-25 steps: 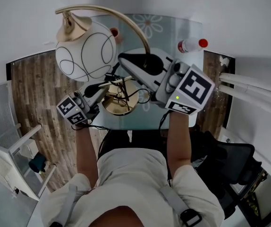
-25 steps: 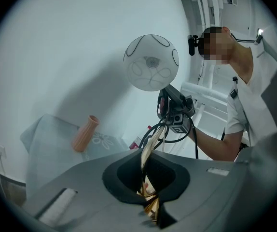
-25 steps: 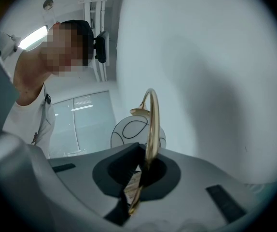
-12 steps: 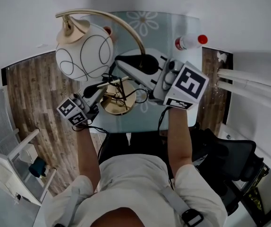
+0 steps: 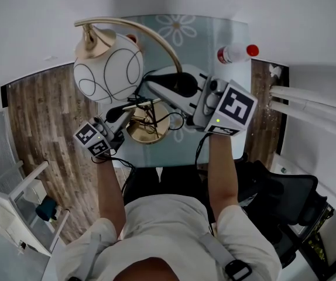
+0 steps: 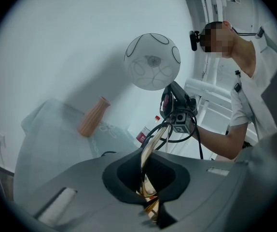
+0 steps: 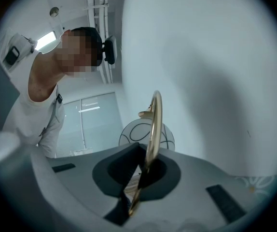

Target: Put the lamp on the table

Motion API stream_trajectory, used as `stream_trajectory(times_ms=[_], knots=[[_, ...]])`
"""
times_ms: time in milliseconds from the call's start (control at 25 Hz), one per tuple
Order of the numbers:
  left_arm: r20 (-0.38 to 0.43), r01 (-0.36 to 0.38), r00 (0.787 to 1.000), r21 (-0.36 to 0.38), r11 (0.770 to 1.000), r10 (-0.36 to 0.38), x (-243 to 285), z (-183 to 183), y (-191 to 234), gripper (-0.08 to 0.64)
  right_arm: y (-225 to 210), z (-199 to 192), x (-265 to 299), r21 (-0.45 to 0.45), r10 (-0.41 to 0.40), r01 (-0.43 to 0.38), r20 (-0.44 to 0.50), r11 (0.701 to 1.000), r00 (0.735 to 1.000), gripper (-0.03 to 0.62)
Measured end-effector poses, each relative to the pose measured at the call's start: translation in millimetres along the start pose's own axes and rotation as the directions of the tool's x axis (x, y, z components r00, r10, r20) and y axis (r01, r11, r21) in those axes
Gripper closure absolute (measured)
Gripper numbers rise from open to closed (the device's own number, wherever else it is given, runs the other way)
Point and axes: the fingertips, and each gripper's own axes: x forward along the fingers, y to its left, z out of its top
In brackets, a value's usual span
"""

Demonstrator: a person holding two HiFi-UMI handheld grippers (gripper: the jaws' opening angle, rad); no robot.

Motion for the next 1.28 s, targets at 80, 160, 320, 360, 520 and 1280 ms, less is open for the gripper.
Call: stream_trajectory(times_ms=[80,160,320,360,520,1280], knots=[[-0.011,-0.004,1.0,0.002,1.0,0.004,0.2,-3.3,-0.1,0.56,2.0,-0.4,-1.1,0.003,0.012,-0.012,0.011,1.0,1.0,0.594],[-0.027,-0.008,1.0,0.005,1.0,0.008,1.0,-8.1,-0.1,0.56,3.1,-1.7,-2.3,0.007,0.023,-0.023,0.021,1.0,1.0,0.594],[-0.044,-0.016,0.999,0.006,1.0,0.017,4.7,-16.0,1.3,0.56,1.4,-7.8,-7.5,0.019,0.03,-0.03,0.016,0.999,0.999,0.594],[-0.043,-0.017,0.999,0.004,1.0,0.017,5.2,-17.8,1.9,0.56,1.4,-9.3,-8.2,0.021,0.031,-0.032,0.014,0.999,0.999,0.594],[-0.039,-0.014,0.999,0.003,1.0,0.014,5.3,-20.4,4.1,0.56,2.1,-11.6,-7.8,0.021,0.045,-0.046,0.021,0.999,0.999,0.594],[-0.06,-0.012,0.998,-0.012,1.0,0.011,4.5,-23.6,6.5,0.551,0.6,-8.1,-6.7,0.123,-0.003,0.0,0.026,0.992,1.0,0.594]])
